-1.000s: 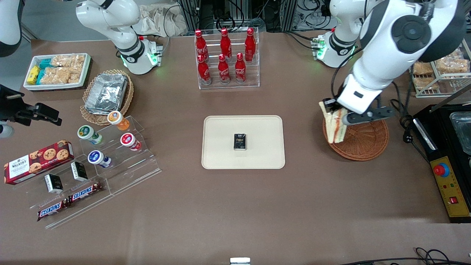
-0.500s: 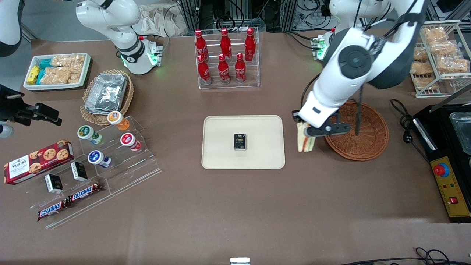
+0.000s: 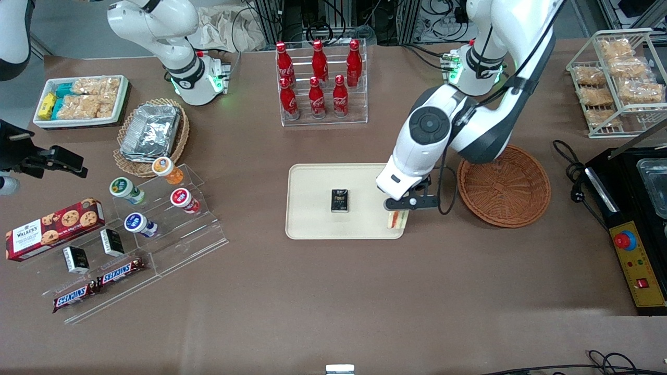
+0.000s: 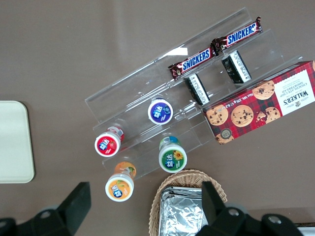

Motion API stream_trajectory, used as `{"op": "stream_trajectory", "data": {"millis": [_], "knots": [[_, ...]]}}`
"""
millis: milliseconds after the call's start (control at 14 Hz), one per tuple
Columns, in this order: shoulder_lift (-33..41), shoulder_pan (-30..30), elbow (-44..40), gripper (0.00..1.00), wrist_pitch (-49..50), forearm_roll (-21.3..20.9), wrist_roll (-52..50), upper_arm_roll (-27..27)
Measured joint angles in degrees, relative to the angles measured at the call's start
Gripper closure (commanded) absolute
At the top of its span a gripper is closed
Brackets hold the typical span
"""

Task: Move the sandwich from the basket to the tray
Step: 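Carry the sandwich over the white tray beside the black packet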

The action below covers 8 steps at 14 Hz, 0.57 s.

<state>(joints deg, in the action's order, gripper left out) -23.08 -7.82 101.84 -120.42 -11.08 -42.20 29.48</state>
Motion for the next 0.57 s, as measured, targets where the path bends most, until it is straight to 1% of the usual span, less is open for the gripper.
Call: {"op": "stream_trajectory", "data": {"millis": [143, 357, 571], "knots": [[-2.9, -0.8, 0.2, 1.0, -1.9, -1.2, 0.0, 0.0], [-7.1, -2.4, 0.9, 1.0, -3.2, -5.8, -2.7, 0.0], [-10.3, -3.7, 1.8, 1.0, -5.2, -8.3, -5.6, 0.0]]}}
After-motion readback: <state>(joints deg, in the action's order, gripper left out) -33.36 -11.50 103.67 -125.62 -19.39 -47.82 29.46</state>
